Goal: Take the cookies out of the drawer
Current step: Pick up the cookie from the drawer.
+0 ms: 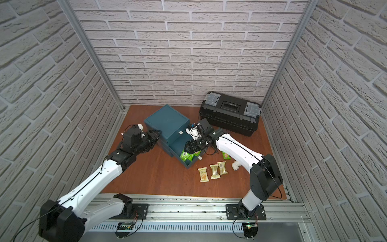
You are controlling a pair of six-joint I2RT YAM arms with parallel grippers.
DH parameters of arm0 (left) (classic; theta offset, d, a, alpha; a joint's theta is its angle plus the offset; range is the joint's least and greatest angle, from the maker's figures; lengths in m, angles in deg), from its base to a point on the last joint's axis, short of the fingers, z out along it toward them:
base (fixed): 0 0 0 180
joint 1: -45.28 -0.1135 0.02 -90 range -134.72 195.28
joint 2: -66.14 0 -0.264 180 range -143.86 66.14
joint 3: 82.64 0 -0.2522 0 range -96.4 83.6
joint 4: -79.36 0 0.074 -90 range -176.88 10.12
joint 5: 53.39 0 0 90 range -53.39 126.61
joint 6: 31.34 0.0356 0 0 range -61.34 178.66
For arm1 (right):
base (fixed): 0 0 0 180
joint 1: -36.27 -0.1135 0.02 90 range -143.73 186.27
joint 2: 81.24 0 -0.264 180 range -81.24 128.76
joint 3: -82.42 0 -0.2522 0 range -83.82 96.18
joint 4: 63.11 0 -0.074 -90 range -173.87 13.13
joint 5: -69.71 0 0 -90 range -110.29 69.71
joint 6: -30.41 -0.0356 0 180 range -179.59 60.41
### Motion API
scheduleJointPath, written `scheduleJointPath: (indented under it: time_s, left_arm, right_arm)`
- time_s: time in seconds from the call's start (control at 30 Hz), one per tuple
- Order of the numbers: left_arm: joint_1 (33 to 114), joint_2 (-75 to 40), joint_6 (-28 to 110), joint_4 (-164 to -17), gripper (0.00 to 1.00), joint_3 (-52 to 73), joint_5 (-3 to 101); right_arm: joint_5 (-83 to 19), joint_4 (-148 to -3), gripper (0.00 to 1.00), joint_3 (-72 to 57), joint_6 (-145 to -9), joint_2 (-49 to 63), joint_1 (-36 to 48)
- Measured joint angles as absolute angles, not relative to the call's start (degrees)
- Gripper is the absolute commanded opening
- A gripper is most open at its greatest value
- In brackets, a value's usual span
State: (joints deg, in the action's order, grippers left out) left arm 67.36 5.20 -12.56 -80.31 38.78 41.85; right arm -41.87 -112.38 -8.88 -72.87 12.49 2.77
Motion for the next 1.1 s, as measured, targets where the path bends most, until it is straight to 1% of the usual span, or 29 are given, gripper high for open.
scheduleJointPath:
  time_s: [0.13,0.23,0.53,0.77,1.1]
  left_arm:
    - [66.8,5.0,-12.1,-79.9,0.67,38.6,42.0]
    - [66.4,4.8,-11.8,-79.7,0.67,38.6,42.1]
    - [64.9,3.1,-10.9,-80.6,0.59,37.8,44.5]
    - [64.4,1.0,-9.0,-80.6,0.54,36.1,45.4]
    - [64.1,-0.5,-7.8,-80.5,0.51,34.9,45.8]
  right_arm:
    - [-41.2,-111.3,0.71,-8.2,-73.8,15.9,1.7]
    - [-40.9,-110.8,0.70,-7.7,-74.2,17.7,1.5]
    - [-43.3,-111.0,0.60,-6.4,-73.2,20.3,1.2]
    - [-47.3,-111.4,0.56,-6.3,-71.8,20.3,1.2]
    - [-50.1,-113.8,0.46,-6.3,-69.5,20.3,1.2]
